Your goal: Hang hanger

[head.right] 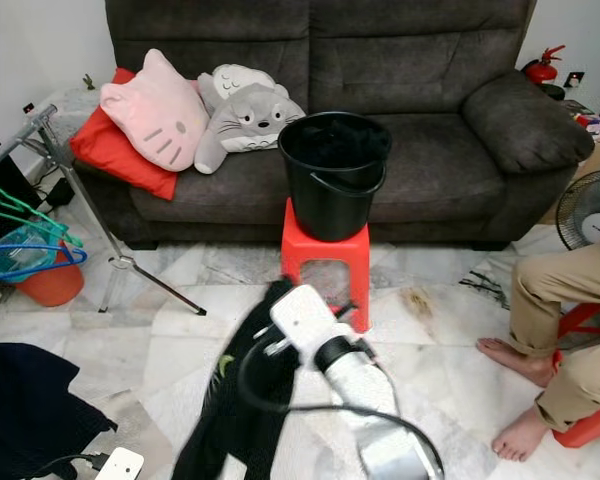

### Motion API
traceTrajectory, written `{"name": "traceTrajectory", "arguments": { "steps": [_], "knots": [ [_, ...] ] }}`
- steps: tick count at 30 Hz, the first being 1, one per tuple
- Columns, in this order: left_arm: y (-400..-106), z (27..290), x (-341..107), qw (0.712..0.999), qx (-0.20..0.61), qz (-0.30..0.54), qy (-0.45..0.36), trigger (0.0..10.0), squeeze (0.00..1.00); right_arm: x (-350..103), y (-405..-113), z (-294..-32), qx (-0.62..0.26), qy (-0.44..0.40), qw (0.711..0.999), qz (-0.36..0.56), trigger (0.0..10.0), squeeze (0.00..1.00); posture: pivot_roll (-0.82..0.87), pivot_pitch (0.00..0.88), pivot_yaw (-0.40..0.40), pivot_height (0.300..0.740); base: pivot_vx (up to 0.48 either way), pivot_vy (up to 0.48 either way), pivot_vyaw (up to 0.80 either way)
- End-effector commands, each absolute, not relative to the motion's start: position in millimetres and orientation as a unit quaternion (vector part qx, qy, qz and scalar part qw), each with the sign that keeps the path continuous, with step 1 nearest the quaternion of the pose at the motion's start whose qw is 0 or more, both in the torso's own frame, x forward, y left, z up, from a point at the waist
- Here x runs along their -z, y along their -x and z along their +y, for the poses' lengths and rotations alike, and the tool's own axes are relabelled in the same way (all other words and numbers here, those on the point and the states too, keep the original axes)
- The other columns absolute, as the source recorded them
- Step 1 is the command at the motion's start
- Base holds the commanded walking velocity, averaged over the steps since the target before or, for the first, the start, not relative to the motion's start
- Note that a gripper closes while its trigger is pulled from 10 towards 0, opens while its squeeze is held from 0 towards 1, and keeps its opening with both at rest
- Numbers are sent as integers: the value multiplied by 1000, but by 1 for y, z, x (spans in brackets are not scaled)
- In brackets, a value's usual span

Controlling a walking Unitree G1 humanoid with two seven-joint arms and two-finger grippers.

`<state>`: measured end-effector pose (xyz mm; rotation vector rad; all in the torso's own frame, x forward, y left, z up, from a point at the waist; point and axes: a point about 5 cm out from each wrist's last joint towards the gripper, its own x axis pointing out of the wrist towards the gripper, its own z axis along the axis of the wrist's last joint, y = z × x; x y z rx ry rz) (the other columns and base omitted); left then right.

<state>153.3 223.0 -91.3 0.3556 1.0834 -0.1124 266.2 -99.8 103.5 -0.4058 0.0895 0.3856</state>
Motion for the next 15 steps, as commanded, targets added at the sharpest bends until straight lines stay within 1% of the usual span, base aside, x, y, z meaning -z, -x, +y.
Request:
{"name": "traceTrajectory", "arguments": {
  "steps": [1,3,7,15],
  "knots": [
    [-149,226,93,833,53,522,-175,10000,0,-108,-274,-114,-140,187,971,47,10000,0,-167,0,73,740,0,0,0],
    [-149,226,93,834,51,521,-173,10000,0,-109,-278,-124,-133,191,971,47,10000,0,-166,0,71,740,0,0,0],
    [-148,225,93,835,50,520,-171,10000,0,-106,-281,-131,-107,156,980,56,10000,0,-163,0,68,740,0,0,0],
    [-147,225,93,835,48,521,-169,10000,0,-104,-283,-125,-99,148,982,61,10000,0,-157,0,63,740,0,0,0]
  ]
}}
